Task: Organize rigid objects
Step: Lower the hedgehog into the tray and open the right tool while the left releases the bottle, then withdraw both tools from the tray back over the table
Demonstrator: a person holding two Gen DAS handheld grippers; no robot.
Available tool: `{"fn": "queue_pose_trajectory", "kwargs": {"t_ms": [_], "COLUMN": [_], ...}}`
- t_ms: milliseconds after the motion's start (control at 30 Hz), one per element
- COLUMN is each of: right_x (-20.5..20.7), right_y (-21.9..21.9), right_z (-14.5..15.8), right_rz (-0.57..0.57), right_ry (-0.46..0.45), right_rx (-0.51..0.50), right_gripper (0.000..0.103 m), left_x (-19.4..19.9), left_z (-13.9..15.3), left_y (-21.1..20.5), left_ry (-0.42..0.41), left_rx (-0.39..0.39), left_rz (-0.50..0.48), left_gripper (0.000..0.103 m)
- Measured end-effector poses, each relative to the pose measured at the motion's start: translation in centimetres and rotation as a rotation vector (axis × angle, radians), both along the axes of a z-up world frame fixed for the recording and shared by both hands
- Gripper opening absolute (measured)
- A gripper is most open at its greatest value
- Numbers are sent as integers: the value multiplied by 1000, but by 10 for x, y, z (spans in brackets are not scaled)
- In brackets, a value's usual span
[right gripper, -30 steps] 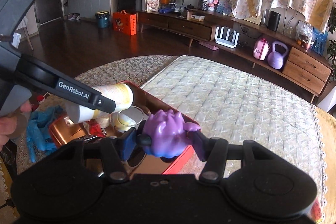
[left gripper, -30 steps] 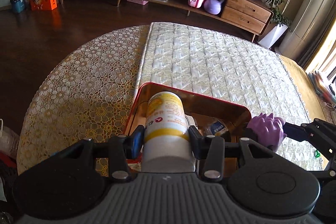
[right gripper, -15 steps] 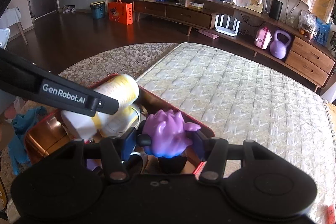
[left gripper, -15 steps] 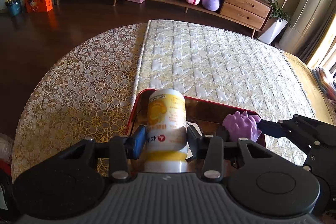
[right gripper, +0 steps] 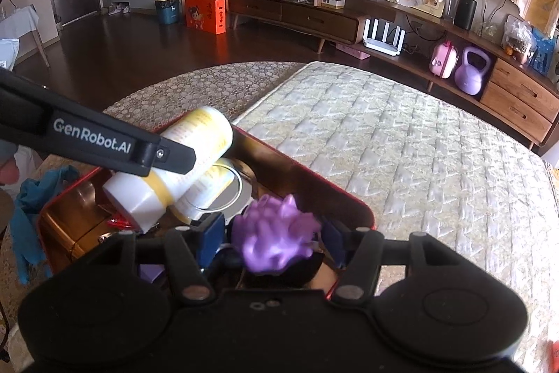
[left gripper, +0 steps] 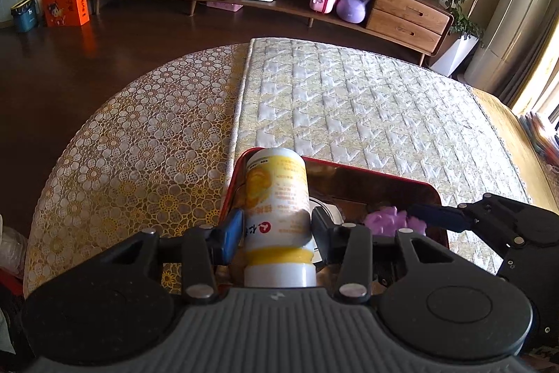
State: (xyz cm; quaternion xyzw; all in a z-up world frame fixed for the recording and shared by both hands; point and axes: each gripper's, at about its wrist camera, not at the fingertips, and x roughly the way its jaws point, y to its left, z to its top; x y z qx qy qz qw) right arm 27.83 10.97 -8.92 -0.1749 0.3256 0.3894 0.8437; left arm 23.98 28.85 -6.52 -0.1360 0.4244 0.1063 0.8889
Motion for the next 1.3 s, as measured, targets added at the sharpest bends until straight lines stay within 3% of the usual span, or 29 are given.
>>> {"fn": "queue_pose_trajectory", "kwargs": {"t_ms": [200, 533, 1133, 1300], "right_x": [-4, -19, -62, -68], "right_y": [-7, -35, -94, -128], "right_z": [9, 26, 53, 53], "right_rz": [4, -3, -18, -60], "right_ry": [1, 26, 108, 109], "right_rx": [25, 68, 100, 119], "right_gripper": [64, 65, 87, 95], "left_x": [-6, -22, -54, -59], "left_z": [1, 16, 34, 36], "left_y": [-1, -13, -77, -101], "left_ry": [7, -20, -41, -58], "left_rx": [5, 22, 47, 58], "left_rz": [-1, -2, -78, -99], "left_gripper": [44, 59, 66, 78]}}
